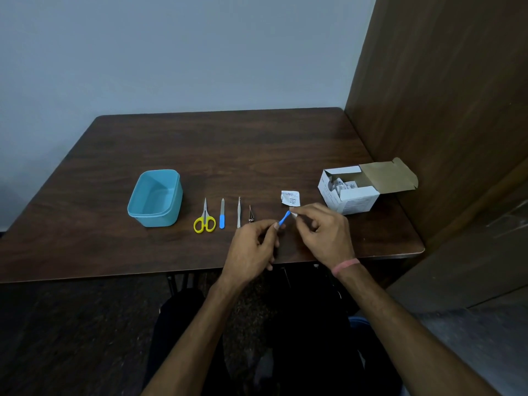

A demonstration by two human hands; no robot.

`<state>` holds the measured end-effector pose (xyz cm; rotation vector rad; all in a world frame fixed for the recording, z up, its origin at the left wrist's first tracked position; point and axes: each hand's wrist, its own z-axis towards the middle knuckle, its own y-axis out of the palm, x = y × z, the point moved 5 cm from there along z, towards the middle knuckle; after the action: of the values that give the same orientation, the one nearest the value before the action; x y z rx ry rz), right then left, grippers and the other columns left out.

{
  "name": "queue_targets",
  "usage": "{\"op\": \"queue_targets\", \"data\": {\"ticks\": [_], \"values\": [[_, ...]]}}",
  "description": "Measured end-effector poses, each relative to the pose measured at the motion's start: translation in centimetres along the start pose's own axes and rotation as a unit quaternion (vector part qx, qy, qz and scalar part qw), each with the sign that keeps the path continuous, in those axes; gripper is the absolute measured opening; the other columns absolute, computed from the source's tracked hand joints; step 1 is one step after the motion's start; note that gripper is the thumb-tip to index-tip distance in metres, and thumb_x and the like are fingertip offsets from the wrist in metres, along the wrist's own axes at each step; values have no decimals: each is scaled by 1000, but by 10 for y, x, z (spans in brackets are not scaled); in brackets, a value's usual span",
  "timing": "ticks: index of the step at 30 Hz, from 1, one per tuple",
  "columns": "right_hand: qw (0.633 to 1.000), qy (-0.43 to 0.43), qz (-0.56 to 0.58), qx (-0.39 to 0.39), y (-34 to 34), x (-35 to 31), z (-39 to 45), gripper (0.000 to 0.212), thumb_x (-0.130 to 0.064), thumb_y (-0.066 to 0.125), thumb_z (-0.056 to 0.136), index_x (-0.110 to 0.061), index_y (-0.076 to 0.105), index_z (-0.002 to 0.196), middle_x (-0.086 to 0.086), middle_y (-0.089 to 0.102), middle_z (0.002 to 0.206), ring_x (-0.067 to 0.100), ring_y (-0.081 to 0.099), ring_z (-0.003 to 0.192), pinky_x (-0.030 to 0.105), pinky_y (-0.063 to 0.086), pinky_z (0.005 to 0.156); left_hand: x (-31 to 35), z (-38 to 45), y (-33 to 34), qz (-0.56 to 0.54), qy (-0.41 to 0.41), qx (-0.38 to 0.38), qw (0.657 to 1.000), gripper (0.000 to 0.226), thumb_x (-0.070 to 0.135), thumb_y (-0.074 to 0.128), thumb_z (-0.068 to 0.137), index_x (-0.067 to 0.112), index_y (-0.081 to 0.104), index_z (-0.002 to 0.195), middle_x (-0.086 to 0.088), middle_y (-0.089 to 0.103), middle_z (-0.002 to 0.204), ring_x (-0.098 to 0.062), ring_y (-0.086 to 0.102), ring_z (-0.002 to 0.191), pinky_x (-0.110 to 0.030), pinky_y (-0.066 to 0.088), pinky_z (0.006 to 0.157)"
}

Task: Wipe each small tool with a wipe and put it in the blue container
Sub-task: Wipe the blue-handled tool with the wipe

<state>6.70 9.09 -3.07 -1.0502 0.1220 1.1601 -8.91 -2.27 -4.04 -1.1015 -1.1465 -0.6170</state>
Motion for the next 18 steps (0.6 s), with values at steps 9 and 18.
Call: {"op": "queue_targets", "data": {"ticks": [9, 18], "values": [[1000, 0, -2, -1, 1, 2, 1, 20, -13, 81, 95, -24, 87, 111, -12, 78, 101, -10, 54, 64, 10, 43, 67, 2, 0, 0, 9, 7, -1, 1000, 28, 23, 55, 117, 20, 77, 101, 4, 65, 73, -10, 60, 49, -32, 59, 44], [1000, -23, 4, 3, 1, -1, -2, 21, -13, 82, 95, -21, 87, 113, -9, 80, 104, -15, 54, 66, 9, 44, 67, 1, -1, 0, 0, 3, -4, 1000, 27, 23, 55, 118, 16, 79, 109, 3, 65, 74, -10, 59, 50, -31, 58, 45]]}}
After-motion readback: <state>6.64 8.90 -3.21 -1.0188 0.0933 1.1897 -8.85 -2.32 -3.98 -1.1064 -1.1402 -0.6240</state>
